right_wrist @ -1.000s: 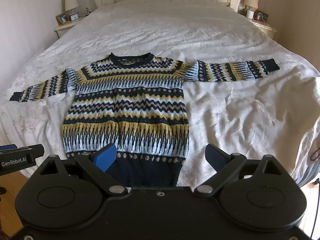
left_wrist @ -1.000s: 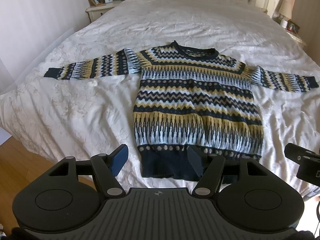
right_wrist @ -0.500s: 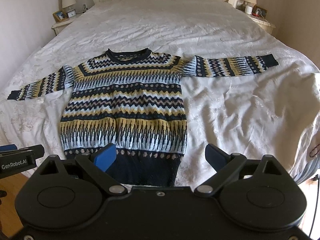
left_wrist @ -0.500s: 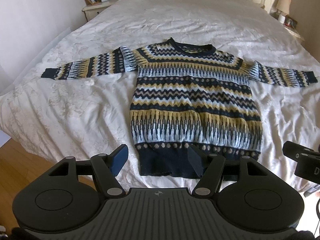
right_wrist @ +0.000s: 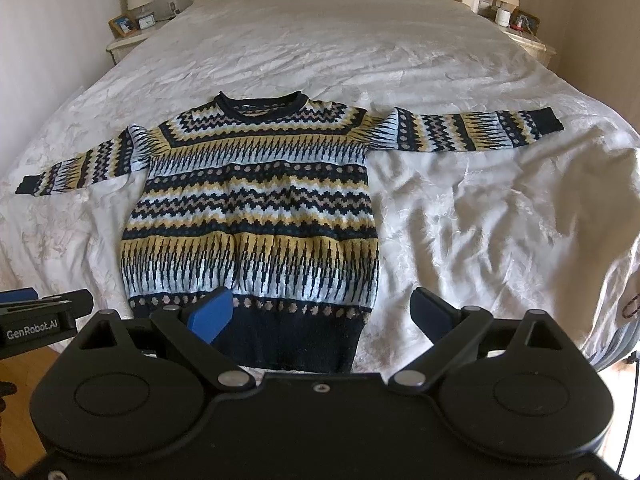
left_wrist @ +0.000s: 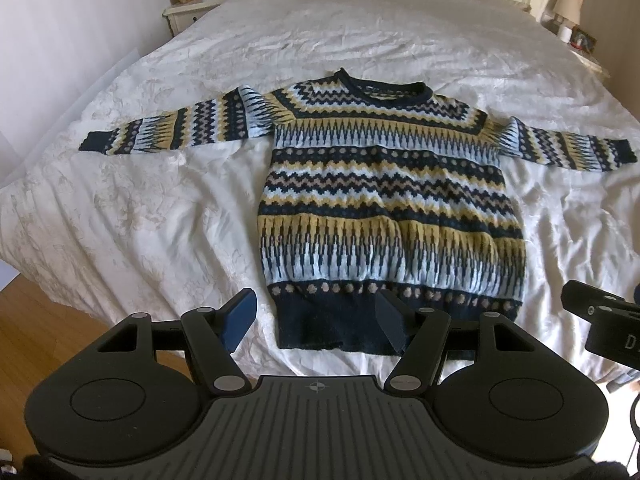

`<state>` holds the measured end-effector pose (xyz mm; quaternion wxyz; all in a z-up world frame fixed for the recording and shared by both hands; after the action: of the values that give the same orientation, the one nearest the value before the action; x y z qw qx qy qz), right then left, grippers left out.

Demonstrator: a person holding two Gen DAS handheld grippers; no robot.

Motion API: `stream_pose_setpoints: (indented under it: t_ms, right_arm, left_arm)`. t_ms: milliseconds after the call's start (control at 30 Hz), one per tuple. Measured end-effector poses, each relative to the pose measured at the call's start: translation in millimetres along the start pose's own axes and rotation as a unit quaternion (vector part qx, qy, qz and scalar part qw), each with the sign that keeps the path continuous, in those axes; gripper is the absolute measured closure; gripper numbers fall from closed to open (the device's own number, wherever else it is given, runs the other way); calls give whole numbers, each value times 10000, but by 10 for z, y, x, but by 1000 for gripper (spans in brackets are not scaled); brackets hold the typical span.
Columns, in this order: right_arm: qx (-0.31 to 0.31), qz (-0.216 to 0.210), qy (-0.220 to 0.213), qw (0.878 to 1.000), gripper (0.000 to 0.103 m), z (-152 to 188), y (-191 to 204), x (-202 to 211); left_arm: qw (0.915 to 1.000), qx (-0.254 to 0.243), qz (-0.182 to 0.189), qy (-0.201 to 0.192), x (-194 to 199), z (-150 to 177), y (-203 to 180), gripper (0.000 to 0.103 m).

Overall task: Fold small clothes
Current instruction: 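Move both tools toward the patterned sweater lying flat on the bed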

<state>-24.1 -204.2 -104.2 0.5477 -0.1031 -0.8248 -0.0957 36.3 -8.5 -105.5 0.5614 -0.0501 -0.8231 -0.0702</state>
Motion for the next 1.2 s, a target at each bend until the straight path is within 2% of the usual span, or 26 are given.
stream_pose_setpoints:
  t_ms: [1200]
  right_arm:
    - [90, -55, 545, 9985, 8, -81, 200, -334]
  left_arm:
    - [9987, 165, 55, 483, -299, -113, 140, 38]
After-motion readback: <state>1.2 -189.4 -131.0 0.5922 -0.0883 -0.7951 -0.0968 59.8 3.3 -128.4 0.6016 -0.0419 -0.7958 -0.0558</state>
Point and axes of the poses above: each gripper's, at about its wrist camera, not at the fingertips, and x roughly against the way its jaws point, y to its left, z to its underside, the point moved 10 cm from there along -x, roughly the way its jaws point, and after that the axes turned 10 degrees about y, right-handed, at the moved point
